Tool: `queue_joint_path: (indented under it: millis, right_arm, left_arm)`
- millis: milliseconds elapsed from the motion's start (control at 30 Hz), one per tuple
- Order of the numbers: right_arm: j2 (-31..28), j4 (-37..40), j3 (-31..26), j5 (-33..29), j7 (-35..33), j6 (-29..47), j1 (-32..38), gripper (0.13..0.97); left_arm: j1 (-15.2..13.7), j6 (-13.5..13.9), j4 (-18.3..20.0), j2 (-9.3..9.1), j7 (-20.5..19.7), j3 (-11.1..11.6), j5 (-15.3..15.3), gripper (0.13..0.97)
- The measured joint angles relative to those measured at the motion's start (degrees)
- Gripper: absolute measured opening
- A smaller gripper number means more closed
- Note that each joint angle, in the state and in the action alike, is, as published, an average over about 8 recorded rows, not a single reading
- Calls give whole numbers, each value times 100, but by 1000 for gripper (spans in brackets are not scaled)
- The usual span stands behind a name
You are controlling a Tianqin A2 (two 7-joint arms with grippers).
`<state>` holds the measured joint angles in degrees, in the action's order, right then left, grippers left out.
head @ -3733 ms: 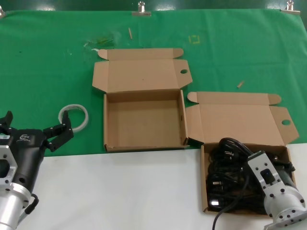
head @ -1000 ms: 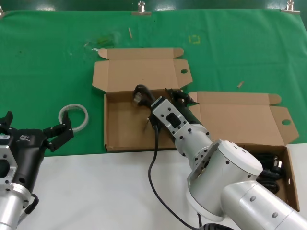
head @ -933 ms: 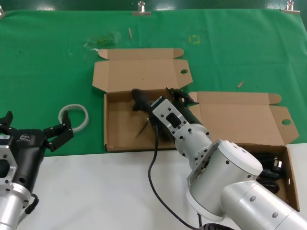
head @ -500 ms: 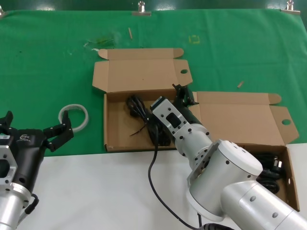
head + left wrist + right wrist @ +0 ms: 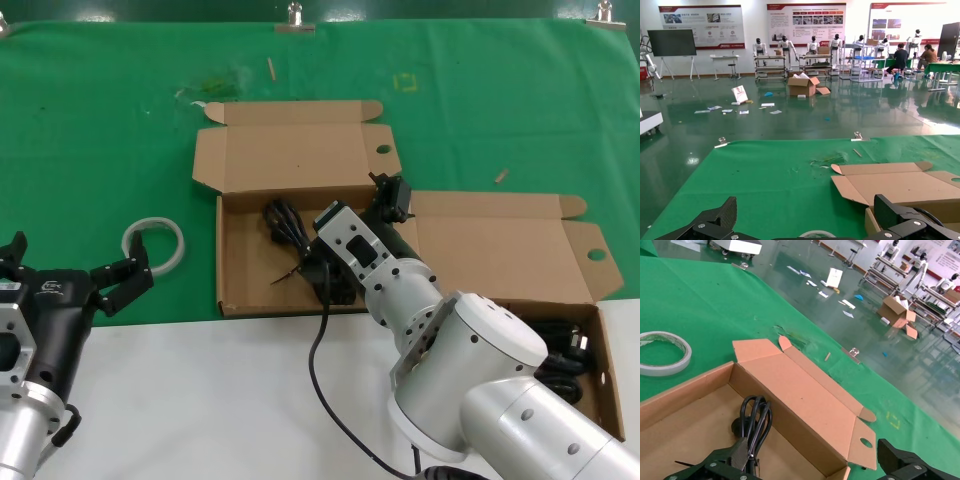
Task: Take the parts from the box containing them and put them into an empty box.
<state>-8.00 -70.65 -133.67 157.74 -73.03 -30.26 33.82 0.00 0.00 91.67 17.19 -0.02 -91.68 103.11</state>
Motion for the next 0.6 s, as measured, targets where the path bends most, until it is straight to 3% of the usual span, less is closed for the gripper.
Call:
queue_joint_path:
  millis: [267,600]
  right_arm:
    - [0,-20,41,-54,70,30,-34,936]
    - [-3,-223,446,-579,774,321,-359,958]
  left_arm:
    - [0,0,0,0,0,0,0,965]
    - [0,0,0,0,0,0,0,965]
